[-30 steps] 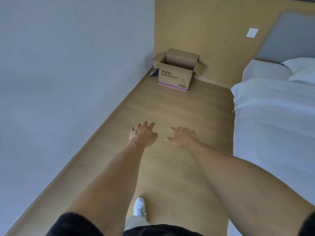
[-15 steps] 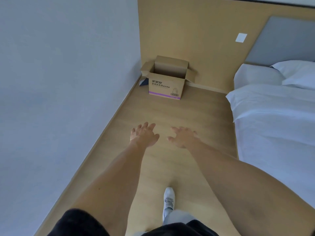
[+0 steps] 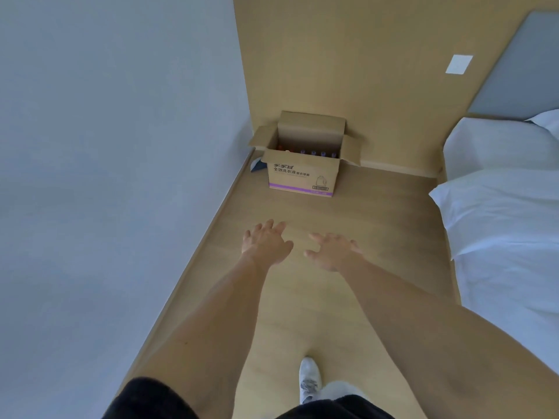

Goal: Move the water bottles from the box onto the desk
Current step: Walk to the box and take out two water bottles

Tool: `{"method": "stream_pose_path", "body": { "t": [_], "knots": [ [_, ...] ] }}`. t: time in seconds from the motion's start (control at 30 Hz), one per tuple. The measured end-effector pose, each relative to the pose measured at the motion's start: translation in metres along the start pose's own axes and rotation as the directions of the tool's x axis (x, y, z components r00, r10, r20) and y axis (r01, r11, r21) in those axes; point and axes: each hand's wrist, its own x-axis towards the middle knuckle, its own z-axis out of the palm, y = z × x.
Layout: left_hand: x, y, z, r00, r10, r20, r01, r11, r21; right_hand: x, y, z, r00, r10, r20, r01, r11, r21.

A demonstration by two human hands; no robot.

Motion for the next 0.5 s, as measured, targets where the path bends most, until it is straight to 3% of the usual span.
{"method": "stream_pose_path", "body": {
  "t": [0.5],
  "knots": [
    [0.211,0.012,-0.069,0.997,0.065,0.029,-0.066,0.998,0.014,0.182,0.017,-0.112,0.999,0.045,0.013,-0.045,0.999,0.0]
  ]
}}
